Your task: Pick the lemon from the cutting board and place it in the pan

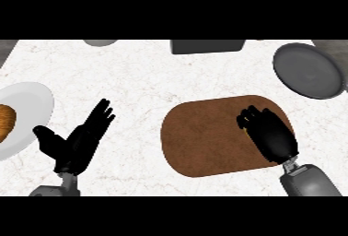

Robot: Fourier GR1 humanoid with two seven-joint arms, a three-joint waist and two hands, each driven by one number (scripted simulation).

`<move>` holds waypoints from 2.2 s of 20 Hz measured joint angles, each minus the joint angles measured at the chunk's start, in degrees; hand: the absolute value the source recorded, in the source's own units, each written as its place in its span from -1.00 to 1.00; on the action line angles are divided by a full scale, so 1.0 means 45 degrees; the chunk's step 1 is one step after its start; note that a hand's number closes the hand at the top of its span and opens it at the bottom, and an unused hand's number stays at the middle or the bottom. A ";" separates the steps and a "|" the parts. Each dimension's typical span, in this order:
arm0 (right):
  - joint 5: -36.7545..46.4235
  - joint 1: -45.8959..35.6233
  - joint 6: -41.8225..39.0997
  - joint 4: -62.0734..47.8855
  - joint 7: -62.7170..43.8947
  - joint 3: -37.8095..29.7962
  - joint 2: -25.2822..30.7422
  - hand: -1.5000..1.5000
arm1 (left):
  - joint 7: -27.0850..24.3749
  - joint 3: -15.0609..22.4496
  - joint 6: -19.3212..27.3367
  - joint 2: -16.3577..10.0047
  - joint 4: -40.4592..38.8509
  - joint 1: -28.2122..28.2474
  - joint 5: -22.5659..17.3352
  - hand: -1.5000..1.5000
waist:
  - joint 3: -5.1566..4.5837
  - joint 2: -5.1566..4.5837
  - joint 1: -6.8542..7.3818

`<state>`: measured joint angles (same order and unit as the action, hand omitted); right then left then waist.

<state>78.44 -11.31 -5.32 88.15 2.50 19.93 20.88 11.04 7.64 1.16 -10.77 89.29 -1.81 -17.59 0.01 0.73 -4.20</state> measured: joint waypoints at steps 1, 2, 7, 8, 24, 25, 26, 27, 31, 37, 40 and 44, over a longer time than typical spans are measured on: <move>-0.0518 0.0289 0.0092 0.0342 -0.0235 -0.0508 -0.0190 1.00 | 0.0006 -0.0042 -0.0038 -0.0037 0.0006 0.0071 -0.0044 0.00 | 0.0003 0.0001 0.0007; -0.1057 0.0525 0.0231 0.0696 -0.0367 -0.1049 -0.0310 1.00 | 0.0013 -0.0068 -0.0060 -0.0054 0.0001 0.0093 -0.0065 0.00 | 0.0007 -0.0005 0.0023; -0.3790 0.1440 0.0236 0.2977 -0.0817 -0.3181 -0.0990 1.00 | 0.0038 0.0039 -0.0122 -0.0027 0.0096 0.0083 0.0009 0.00 | 0.0006 -0.0018 0.0212; -0.4382 0.1595 0.0140 0.3435 -0.0903 -0.3529 -0.1166 1.00 | 0.0105 0.0102 -0.0079 -0.0006 0.0164 0.0067 0.0069 0.00 | 0.0007 -0.0019 0.0251; -0.9404 -0.0222 0.0100 0.0006 0.0716 -0.8554 -0.0394 1.00 | 0.0299 0.0433 -0.0237 0.0598 -0.0094 -0.0512 0.0545 0.00 | 0.0005 -0.0188 0.1000; -0.9253 -0.0459 0.0464 -0.0687 0.1130 -0.8664 -0.0257 1.00 | 0.0416 0.0441 -0.0138 0.0658 -0.0058 -0.0671 0.0621 0.00 | 0.0004 -0.0193 0.1019; -0.9133 -0.0722 0.0818 -0.1408 0.1567 -0.8808 -0.0076 1.00 | 0.0389 0.0366 -0.0280 0.0604 -0.0146 -0.0722 0.0567 0.00 | 0.0007 -0.0201 0.1038; -0.9016 -0.1085 0.1156 -0.2176 0.1881 -0.8924 0.0075 1.00 | 0.0475 0.0363 -0.0272 0.0607 -0.0056 -0.0721 0.0590 0.00 | 0.0008 -0.0203 0.1060; -0.8712 -0.2471 0.2852 -0.5144 0.3129 -0.9618 0.0579 1.00 | 0.0343 0.0312 -0.0461 0.0574 -0.0052 -0.0593 0.0615 0.00 | 0.0015 -0.0242 0.1186; -0.8811 -0.4704 0.5144 -0.9345 0.4565 -1.0916 0.1464 1.00 | 0.0188 0.0362 -0.0745 0.0656 -0.0229 -0.0712 0.0607 0.00 | 0.0036 -0.0344 0.1427; -0.8994 -0.5702 0.5817 -1.1221 0.5221 -1.1461 0.1991 1.00 | 0.0263 0.0463 -0.0683 0.0756 -0.0198 -0.0792 0.0711 0.00 | 0.0050 -0.0404 0.1576; -0.9188 -0.6353 0.6530 -1.3075 0.6295 -1.1999 0.2526 1.00 | 0.0366 0.0611 -0.0581 0.0939 -0.0158 -0.0916 0.0819 0.00 | 0.0071 -0.0494 0.1742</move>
<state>37.10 -39.90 24.07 29.31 30.83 -34.06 32.25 12.69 10.39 -1.46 -6.55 88.58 -5.93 -13.91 0.33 -1.50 3.64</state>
